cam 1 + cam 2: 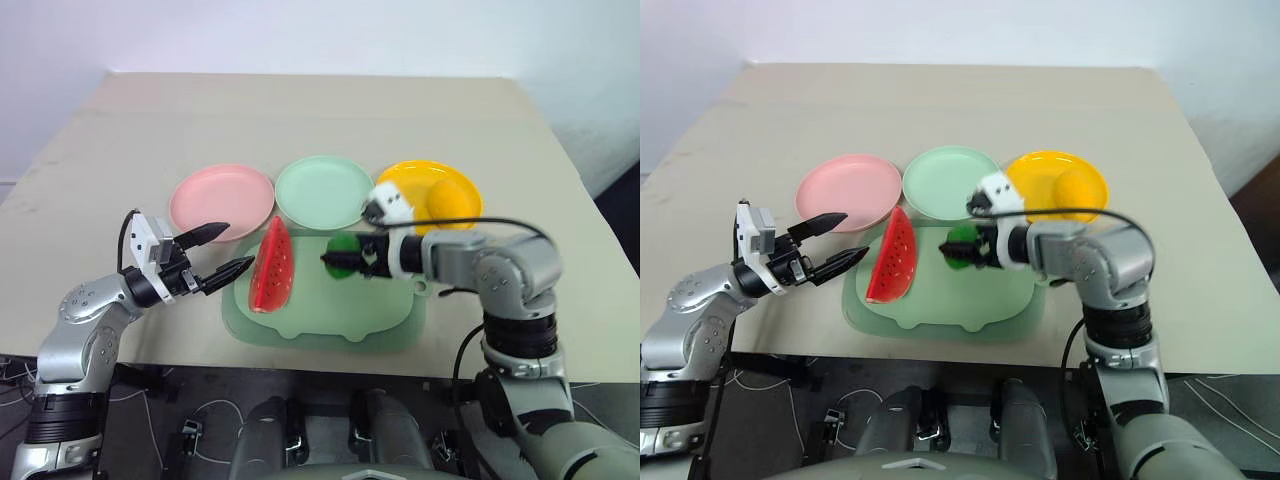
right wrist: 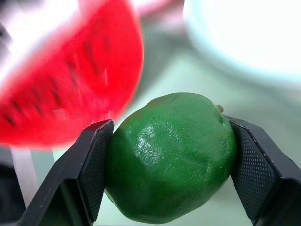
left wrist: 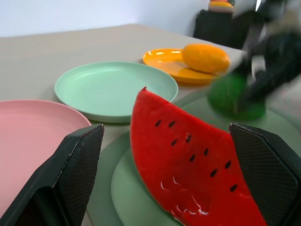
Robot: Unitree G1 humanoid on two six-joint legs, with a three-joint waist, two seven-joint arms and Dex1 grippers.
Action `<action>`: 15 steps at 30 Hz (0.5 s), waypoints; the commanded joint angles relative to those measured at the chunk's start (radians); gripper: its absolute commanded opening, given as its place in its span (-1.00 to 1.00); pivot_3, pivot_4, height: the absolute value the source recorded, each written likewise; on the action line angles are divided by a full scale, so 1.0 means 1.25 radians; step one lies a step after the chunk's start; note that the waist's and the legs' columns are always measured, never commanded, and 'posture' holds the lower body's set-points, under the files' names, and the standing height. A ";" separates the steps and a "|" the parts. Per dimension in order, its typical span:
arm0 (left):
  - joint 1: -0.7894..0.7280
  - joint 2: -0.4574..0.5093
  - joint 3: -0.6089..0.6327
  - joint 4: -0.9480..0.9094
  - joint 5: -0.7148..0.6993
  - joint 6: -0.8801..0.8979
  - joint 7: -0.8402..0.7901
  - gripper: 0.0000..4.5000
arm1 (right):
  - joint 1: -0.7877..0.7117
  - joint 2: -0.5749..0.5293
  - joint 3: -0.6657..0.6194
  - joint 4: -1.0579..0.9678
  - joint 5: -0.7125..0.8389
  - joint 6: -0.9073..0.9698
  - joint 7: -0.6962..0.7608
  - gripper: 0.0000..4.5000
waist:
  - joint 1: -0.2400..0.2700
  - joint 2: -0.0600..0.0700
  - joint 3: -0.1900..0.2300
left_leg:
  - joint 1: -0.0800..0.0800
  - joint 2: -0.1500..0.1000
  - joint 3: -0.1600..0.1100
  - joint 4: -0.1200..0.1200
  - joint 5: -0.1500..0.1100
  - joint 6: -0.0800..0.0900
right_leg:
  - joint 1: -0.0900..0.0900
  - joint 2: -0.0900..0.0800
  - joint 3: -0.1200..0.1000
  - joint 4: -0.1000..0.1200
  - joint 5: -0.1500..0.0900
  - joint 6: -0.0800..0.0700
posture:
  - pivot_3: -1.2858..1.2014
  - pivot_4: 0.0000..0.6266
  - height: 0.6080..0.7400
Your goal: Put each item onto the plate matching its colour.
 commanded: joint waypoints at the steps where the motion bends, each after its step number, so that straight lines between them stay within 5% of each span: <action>1: -0.006 0.009 0.024 -0.034 -0.012 0.006 0.011 1.00 | -0.090 0.010 -0.038 0.099 -0.014 -0.092 0.003 0.46 | -0.003 0.000 0.000 | 0.000 0.000 0.000 0.000 0.000 0.000 | 0.000 0.000 0.000 0.000 0.000 0.000 | 0.03 -0.52 0.33; 15: 0.007 0.018 0.042 -0.042 -0.014 0.005 0.010 1.00 | -0.360 0.126 0.078 0.892 -0.272 -0.658 0.037 0.46 | -0.026 0.000 0.000 | 0.001 0.000 0.002 -0.002 0.002 0.000 | 0.000 0.002 0.000 0.002 0.000 0.000 | 0.03 -0.52 0.33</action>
